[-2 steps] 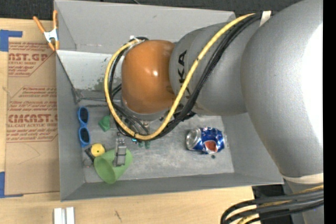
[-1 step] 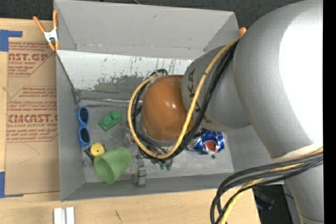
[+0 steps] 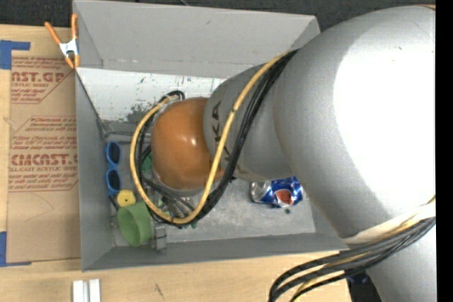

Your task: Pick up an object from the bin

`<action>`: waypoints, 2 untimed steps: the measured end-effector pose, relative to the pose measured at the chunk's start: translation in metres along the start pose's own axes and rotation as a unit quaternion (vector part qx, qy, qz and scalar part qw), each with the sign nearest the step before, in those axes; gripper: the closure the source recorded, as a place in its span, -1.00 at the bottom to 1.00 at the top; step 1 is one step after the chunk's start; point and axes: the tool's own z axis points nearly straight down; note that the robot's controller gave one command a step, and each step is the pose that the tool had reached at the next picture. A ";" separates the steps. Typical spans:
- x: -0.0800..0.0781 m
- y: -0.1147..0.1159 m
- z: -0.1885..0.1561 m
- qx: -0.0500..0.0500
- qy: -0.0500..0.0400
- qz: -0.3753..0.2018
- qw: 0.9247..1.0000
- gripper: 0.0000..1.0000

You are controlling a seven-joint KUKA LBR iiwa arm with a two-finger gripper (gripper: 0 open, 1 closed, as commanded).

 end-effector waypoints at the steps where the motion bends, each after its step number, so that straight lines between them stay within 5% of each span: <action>1: 0.002 -0.003 0.000 0.000 0.003 0.002 1.000 1.00; 2: -0.013 0.020 -0.009 0.013 0.016 -0.001 1.000 1.00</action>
Offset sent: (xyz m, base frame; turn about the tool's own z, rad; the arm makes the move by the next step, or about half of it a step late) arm 0.0000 0.0000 0.0000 0.0000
